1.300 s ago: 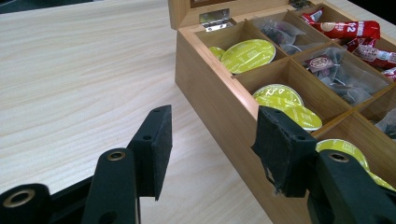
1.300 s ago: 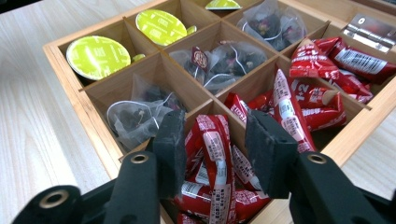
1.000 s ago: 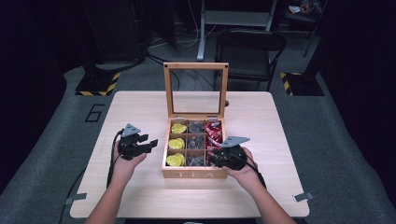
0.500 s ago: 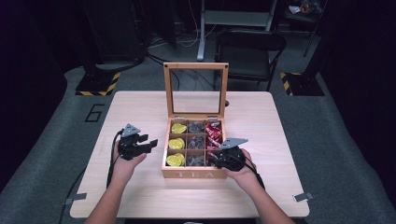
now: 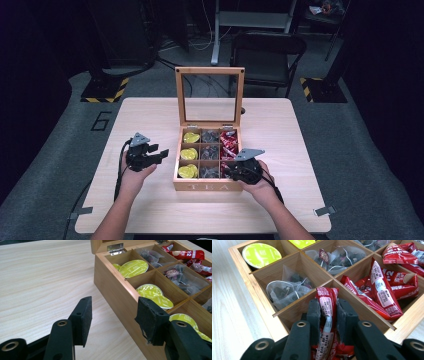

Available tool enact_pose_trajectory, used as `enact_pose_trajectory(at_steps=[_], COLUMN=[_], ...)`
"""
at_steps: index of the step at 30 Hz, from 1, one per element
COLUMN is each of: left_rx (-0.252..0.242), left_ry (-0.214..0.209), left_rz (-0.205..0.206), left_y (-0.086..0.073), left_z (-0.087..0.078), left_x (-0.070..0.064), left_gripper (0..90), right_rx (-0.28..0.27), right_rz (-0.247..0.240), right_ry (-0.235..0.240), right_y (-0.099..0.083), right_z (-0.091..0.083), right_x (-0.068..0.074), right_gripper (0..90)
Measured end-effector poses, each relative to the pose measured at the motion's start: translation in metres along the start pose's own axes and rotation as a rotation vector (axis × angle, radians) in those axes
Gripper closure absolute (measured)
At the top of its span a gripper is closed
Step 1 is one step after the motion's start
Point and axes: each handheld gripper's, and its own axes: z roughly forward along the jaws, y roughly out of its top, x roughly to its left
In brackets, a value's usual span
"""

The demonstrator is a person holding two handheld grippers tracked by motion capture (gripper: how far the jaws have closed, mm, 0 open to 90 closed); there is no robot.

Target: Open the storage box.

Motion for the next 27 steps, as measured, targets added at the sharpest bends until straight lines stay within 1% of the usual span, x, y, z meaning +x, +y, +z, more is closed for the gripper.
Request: enact_pose_trajectory(at_steps=[6, 8, 9, 13, 14, 19, 21, 23, 27], left_rx=[0.002, 0.001, 0.001, -0.001, 0.0, 0.007, 0.007, 0.005, 0.005], left_ry=[0.0, 0.0, 0.0, 0.003, 0.002, -0.001, -0.001, 0.001, 0.0], left_rz=[0.0, -0.001, 0.0, -0.005, -0.004, -0.004, -0.005, -0.005, -0.006], left_y=[0.0, 0.0, 0.0, -0.001, -0.001, -0.001, -0.001, -0.001, -0.001], left_z=[0.0, 0.0, 0.0, 0.0, 0.0, 0.001, 0.001, 0.001, 0.001], left_x=[0.0, 0.0, 0.0, 0.001, 0.001, 0.001, 0.001, 0.001, 0.001], left_gripper=[46.6, 46.6, 46.6, 46.6, 46.6, 46.6, 46.6, 46.6, 46.6], right_rx=[0.001, -0.004, -0.002, -0.018, -0.022, -0.034, -0.04, -0.049, -0.059], right_rz=[-0.014, -0.013, -0.001, -0.008, 0.004, -0.012, -0.005, -0.012, -0.005], right_ry=[0.0, -0.001, 0.0, 0.001, -0.001, 0.0, -0.001, -0.002, -0.006], right_y=[0.0, 0.0, 0.0, 0.003, 0.003, 0.006, 0.007, 0.008, 0.011], right_z=[-0.001, -0.002, -0.003, -0.006, -0.007, -0.013, -0.015, -0.017, -0.021], right_x=[0.0, -0.001, 0.0, -0.002, -0.002, -0.004, -0.003, -0.004, -0.004], right_gripper=[74.5, 74.7, 74.7, 74.9, 75.0, 75.0, 75.0, 75.0, 75.0])
